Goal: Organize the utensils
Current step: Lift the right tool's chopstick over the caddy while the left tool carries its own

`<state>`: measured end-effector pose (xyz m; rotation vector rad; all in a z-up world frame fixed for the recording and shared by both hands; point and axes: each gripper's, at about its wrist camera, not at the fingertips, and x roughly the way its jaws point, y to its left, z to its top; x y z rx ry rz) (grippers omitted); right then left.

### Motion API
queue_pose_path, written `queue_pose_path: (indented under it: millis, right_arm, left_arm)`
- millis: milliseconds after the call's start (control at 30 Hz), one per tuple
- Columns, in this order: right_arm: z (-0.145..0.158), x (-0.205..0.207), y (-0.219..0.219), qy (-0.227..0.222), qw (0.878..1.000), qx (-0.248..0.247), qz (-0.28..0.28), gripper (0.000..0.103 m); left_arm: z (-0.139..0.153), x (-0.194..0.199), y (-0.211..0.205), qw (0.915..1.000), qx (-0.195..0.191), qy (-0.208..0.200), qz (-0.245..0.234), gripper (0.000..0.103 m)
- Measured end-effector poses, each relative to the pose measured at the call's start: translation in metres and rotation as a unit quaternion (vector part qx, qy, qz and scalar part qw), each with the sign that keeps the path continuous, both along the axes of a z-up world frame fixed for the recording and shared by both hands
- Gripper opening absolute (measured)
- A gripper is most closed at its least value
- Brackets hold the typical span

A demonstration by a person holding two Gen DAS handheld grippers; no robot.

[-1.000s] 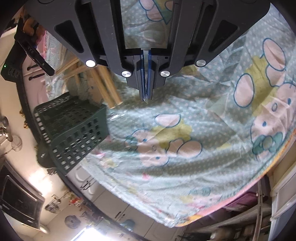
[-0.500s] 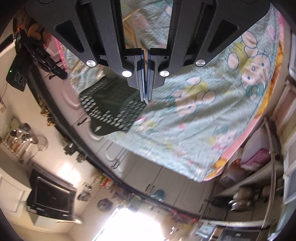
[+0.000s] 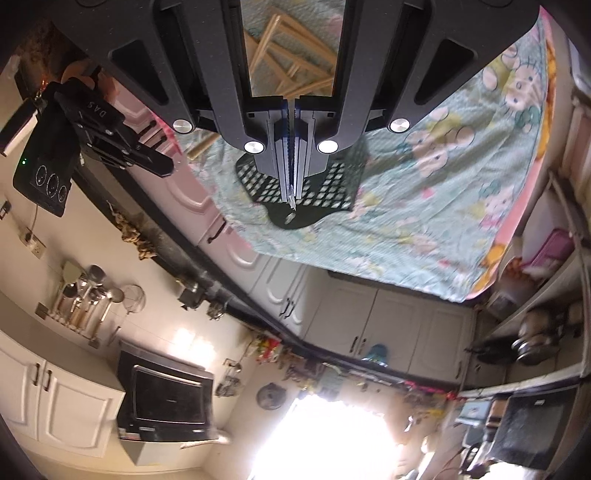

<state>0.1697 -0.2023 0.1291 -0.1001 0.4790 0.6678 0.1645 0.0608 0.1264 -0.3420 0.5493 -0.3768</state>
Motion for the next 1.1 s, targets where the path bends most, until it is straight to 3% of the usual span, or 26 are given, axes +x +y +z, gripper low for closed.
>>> queue_pose_path:
  millis: [400, 733, 1100]
  right_arm:
    - [0.054, 0.003, -0.017, -0.053, 0.998, 0.018, -0.023, 0.001]
    - [0.1, 0.018, -0.028, -0.098, 0.993, 0.035, -0.046, 0.001]
    - [0.122, 0.051, -0.038, -0.112, 0.989, 0.039, -0.082, 0.001]
  left_arm:
    - [0.052, 0.024, -0.032, 0.9987, -0.004, -0.045, -0.022, 0.0]
    - [0.09, 0.05, -0.044, 0.9972, -0.002, -0.074, -0.01, 0.0]
    - [0.115, 0.092, -0.047, 0.9957, -0.01, -0.09, 0.015, 0.0]
